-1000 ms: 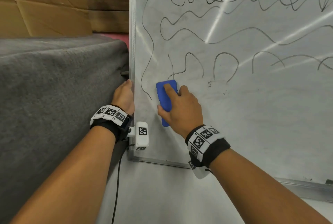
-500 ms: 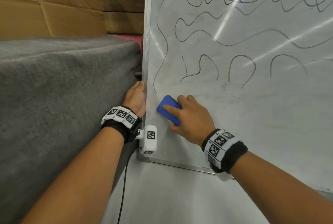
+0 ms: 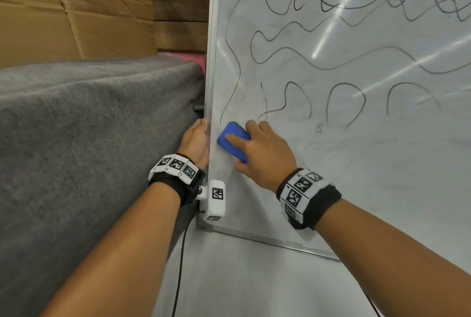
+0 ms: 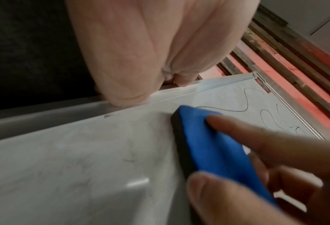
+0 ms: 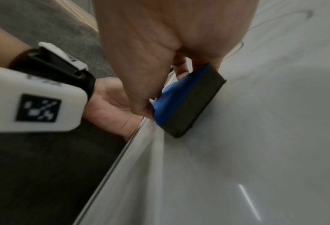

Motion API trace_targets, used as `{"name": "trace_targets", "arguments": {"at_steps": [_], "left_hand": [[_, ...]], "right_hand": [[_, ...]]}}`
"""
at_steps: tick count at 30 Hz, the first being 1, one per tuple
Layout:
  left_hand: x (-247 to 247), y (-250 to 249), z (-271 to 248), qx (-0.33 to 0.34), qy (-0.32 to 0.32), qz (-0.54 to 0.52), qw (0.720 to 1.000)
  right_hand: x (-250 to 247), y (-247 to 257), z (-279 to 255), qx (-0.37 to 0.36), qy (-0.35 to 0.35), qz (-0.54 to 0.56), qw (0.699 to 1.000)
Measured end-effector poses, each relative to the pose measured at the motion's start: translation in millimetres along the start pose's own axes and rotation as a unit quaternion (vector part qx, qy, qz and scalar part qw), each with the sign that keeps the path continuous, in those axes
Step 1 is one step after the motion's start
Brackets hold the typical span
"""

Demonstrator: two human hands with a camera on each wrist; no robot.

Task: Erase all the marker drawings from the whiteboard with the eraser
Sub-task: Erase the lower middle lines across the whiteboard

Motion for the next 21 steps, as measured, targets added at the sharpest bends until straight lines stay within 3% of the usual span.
{"name": "trace_targets", "arguments": {"at_steps": [6,9,14,21], "left_hand": [[2.8,-0.8,-2.4,0.004,-0.009,-0.002,1.0],[3.6,-0.7,-1.6,0.004,-0.022,0.001,1.0],[0.4,5.2,3.4,0.012,-0.056,-0.006,0.998],[11.5,-1.6,-12.7,0.052,-0.091,0.103,0.989]], "right_hand": [[-8.9,0.9,22.5,-0.033,0.006,-0.032,0.999],[-12.7,-11.7,8.4,-0.015,0.019,-0.022,0.999],[-26.4,-46.0,-24.1,0.031,-0.026,0.006,0.999],[-15.3,-44.9,-58.4,0.07,-0.021,0.067,0.995]]}}
Point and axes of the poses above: each hand's wrist, its own z-axis towards the middle knuckle, its own x-axis out of the palm, y = z × x, the point moved 2 cm from there along z, towards the middle knuckle, and after that the axes turned 1 degree about y, right-handed, at the moved point
